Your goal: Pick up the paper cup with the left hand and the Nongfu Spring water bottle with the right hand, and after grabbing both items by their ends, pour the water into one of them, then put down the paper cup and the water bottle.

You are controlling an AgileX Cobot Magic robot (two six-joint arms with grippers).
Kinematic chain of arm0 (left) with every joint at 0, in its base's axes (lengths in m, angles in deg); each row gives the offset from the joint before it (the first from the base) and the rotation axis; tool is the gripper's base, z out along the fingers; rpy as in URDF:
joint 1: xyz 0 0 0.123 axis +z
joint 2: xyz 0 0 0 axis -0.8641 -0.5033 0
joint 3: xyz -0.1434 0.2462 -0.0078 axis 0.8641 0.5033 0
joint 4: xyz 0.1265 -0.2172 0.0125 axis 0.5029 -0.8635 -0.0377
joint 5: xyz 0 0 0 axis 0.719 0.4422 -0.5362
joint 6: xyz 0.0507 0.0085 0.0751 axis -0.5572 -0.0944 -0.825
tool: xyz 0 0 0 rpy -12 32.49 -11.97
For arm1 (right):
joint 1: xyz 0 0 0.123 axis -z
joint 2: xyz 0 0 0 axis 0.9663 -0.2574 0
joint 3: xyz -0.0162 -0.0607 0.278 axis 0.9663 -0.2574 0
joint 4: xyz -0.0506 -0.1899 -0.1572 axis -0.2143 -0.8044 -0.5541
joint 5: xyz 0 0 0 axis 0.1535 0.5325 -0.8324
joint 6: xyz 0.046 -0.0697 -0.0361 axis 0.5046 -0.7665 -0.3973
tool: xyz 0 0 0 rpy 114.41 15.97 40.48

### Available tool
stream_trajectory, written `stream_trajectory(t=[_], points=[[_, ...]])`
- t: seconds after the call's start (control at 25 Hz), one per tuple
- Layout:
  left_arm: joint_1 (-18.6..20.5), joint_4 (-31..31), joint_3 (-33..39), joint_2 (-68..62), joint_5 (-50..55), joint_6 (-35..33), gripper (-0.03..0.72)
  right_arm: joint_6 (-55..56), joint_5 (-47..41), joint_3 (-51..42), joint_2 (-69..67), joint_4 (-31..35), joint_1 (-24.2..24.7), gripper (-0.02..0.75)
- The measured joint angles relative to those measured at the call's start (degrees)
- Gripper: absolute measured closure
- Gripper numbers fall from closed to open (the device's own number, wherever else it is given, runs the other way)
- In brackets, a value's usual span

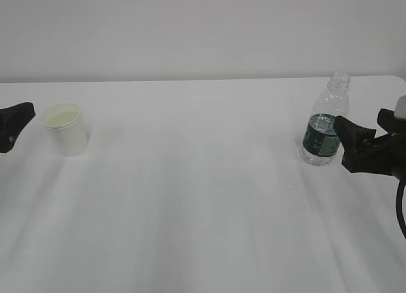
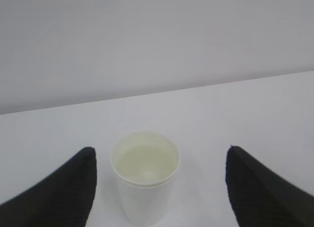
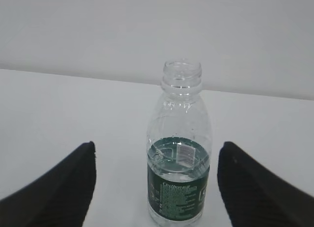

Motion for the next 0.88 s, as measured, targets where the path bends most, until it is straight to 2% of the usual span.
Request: stream_trajectory(t=[0.68, 0.88], points=[[0.00, 0.12, 0.45, 11.89, 5.82, 6.76, 0.101, 0.22, -12.58, -0.13, 13.72, -0.20, 0.00, 0.162], [0.00, 0.91, 0.45, 17.77, 9.91, 8.83, 0.101, 0.22, -19.06, 0.57, 19.30, -0.20, 0.00, 0.162]])
